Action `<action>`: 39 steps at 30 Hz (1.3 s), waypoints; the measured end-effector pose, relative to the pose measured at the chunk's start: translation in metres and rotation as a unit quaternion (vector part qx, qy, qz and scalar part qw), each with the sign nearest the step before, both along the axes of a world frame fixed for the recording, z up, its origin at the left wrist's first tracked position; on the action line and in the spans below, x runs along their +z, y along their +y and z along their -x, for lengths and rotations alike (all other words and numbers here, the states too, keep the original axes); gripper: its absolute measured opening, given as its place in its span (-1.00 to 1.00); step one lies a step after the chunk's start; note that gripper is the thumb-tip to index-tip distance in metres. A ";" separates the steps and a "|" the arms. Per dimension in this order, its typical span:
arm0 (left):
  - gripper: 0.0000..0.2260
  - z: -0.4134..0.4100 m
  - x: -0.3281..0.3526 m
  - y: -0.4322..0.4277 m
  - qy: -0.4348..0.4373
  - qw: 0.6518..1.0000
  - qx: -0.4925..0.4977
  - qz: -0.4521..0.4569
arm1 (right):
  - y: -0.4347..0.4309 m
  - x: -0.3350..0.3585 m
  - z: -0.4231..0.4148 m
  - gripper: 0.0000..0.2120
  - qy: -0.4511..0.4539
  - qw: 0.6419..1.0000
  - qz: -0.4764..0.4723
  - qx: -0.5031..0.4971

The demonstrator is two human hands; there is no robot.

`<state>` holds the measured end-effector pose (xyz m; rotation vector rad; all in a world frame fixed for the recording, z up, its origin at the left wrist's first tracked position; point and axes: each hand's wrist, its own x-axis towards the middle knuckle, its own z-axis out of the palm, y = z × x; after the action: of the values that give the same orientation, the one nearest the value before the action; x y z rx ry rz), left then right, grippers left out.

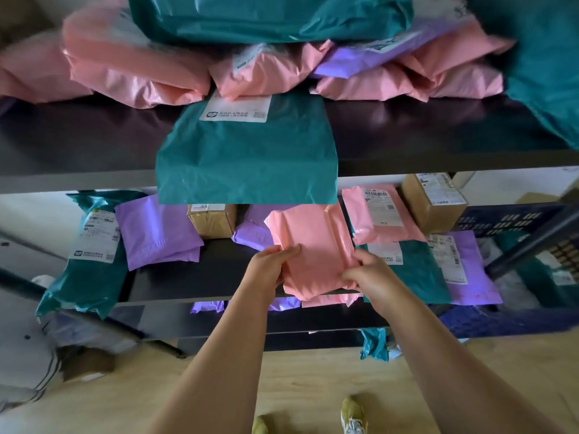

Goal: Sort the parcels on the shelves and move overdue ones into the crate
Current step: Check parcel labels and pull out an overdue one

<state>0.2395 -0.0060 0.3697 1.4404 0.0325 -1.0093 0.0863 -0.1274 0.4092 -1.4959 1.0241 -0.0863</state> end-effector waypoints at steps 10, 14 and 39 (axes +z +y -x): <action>-0.89 -0.004 0.016 0.000 -0.055 0.997 -0.005 0.061 | -0.012 0.002 -0.016 -0.59 0.070 0.991 -0.057 -0.103; -0.78 -0.007 0.018 0.001 -0.121 0.991 -0.042 0.025 | -0.014 0.009 -0.020 -0.53 -0.003 0.965 -0.207 -0.163; -0.74 0.008 0.030 0.005 -0.007 0.999 0.012 0.044 | -0.017 0.006 -0.005 -0.74 -0.124 0.969 -0.197 -0.080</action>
<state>0.2317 -0.0014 0.3996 1.3641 -0.0045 -0.9699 0.0914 -0.1441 0.4148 -1.0129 0.8965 -0.1702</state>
